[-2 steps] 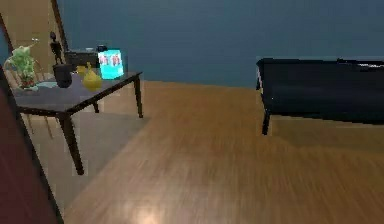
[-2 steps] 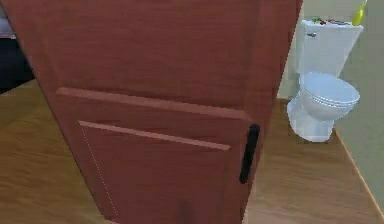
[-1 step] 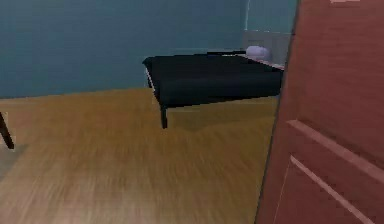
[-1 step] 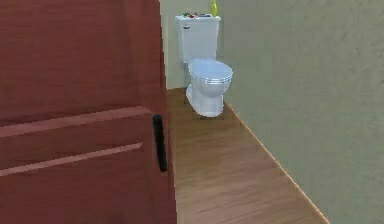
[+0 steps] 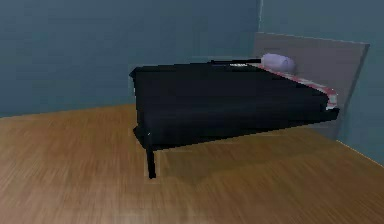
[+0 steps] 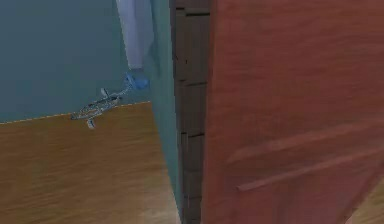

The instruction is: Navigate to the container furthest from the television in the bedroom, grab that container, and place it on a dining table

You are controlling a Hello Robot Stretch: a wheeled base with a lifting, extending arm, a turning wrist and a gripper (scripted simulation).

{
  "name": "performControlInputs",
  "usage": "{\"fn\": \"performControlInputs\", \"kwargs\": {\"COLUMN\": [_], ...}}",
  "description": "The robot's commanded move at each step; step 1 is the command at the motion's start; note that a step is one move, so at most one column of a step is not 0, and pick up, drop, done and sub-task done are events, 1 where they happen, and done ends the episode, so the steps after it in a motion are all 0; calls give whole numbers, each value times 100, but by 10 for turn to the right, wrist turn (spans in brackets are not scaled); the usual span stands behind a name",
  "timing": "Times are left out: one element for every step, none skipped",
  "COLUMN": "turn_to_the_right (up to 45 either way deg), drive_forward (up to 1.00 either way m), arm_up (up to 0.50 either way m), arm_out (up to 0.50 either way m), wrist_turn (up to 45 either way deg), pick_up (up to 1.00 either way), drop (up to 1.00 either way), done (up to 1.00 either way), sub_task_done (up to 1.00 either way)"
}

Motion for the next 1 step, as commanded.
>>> {"fn": "performControlInputs", "kwargs": {"turn_to_the_right": [0], "drive_forward": [20], "arm_up": [0], "arm_out": [0], "wrist_turn": [0], "pick_up": [0], "drop": [0], "done": [0], "sub_task_done": [0]}}
